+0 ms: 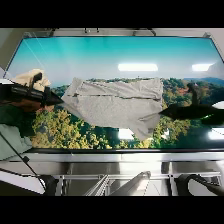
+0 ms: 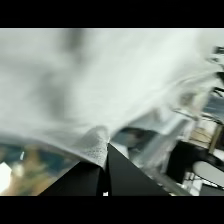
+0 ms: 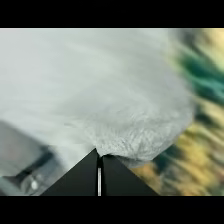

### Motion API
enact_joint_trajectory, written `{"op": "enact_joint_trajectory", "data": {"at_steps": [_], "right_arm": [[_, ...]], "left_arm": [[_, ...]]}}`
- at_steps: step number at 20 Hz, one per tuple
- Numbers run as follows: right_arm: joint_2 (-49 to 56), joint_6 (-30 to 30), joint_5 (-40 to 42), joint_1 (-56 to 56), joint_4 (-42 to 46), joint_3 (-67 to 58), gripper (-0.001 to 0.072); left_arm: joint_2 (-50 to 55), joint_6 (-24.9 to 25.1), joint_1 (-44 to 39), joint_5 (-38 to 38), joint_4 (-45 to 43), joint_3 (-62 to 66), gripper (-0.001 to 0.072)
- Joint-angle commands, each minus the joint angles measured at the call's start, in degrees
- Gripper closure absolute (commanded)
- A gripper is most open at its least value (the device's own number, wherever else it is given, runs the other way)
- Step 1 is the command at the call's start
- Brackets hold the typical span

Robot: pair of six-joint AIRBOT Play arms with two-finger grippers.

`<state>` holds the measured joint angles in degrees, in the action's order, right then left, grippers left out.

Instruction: Fold the shirts.

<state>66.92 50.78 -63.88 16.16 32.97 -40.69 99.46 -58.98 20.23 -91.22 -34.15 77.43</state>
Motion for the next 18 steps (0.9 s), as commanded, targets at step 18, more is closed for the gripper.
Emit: {"op": "enact_joint_trajectory", "data": {"at_steps": [18], "right_arm": [[-26.62,-9.73,3.45,14.23,-13.77,-34.56,0.0695]], "left_arm": [[-44.76,4.17,16.96,-1.77,31.87,5.81,0.0687]]}}
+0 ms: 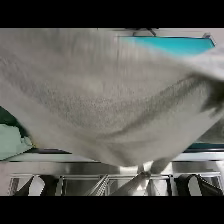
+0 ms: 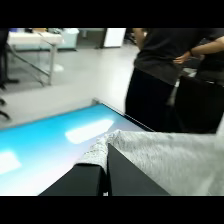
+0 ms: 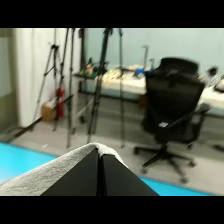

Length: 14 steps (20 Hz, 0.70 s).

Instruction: Fold the shirts.

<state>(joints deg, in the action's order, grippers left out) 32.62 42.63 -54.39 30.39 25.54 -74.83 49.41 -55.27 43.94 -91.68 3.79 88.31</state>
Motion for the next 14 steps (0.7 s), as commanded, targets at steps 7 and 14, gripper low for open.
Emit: {"op": "enact_joint_trajectory", "data": {"at_steps": [7,14], "right_arm": [[33.42,-2.32,-9.9,-11.04,-5.86,6.51,0.0695],[60.15,-10.1,4.5,-17.27,-13.62,6.73,0.0696]], "left_arm": [[35.5,4.42,-30.47,7.21,-24.3,-11.02,0.0688],[68.04,0.39,-32.39,9.05,-24.68,11.02,0.0692]]}}
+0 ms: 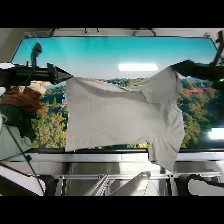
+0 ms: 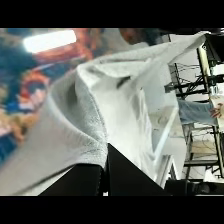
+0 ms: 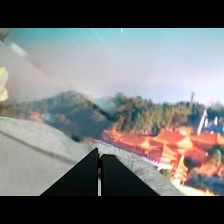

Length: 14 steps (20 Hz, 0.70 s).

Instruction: Fold the shirts.

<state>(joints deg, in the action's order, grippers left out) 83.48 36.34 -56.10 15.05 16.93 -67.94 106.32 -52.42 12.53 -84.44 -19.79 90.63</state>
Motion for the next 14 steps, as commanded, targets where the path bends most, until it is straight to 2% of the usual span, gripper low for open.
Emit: {"op": "enact_joint_trajectory", "data": {"at_steps": [1,4,7,14], "right_arm": [[11.63,-3.85,7.52,-1.81,-6.32,-1.16,0.0696],[14.12,-4.17,8.52,-0.48,-6.67,-4.15,0.0696],[14.01,-5.09,6.12,2.34,-6.64,-5.27,0.0696],[14.01,-4.72,-15.37,12.13,0.83,-5.25,0.0696]], "left_arm": [[13.2,-3.85,-0.96,2.67,-1.09,11.98,0.0692],[16.81,-6.54,-0.96,2.78,-1.11,21.07,0.0691],[17.4,-7.74,-0.33,2.16,-1.22,24.81,0.0691],[16.92,-12.44,2.38,-11.67,-2.19,21.16,0.0692]]}}
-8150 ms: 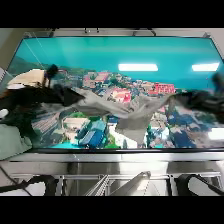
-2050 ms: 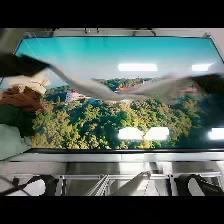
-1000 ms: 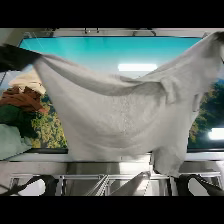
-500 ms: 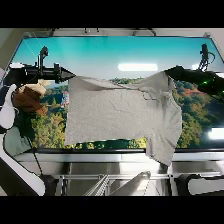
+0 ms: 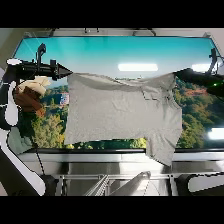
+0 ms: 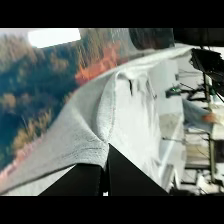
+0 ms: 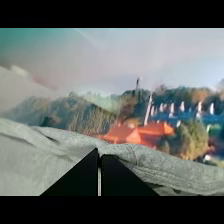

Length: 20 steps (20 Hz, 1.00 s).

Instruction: Fold the shirts.

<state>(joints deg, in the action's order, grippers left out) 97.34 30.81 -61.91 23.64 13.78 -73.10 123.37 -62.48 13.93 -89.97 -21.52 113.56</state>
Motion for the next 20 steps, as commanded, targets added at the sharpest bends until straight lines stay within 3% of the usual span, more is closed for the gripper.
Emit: {"op": "enact_joint_trajectory", "data": {"at_steps": [1,5,13,20], "right_arm": [[0.15,1.99,-12.2,4.5,6.47,0.09,0.0696],[0.15,3.63,-15.76,5.11,12.79,5.01,0.0695],[0.17,8.17,-12.2,5.2,28.89,11.19,0.0696],[0.17,8.46,-7.89,5.18,30.4,11.19,0.0695]], "left_arm": [[-0.68,-2.34,1.07,-6.95,-0.63,-4.2,0.0692],[-2.6,-1.07,0.07,-6.36,-5.68,-14.78,0.0691],[-2.89,-0.76,-0.2,-5.11,-12.11,-26.08,0.0693],[-2.86,-0.79,2.05,-6.78,-12.02,-26.38,0.0701]]}}
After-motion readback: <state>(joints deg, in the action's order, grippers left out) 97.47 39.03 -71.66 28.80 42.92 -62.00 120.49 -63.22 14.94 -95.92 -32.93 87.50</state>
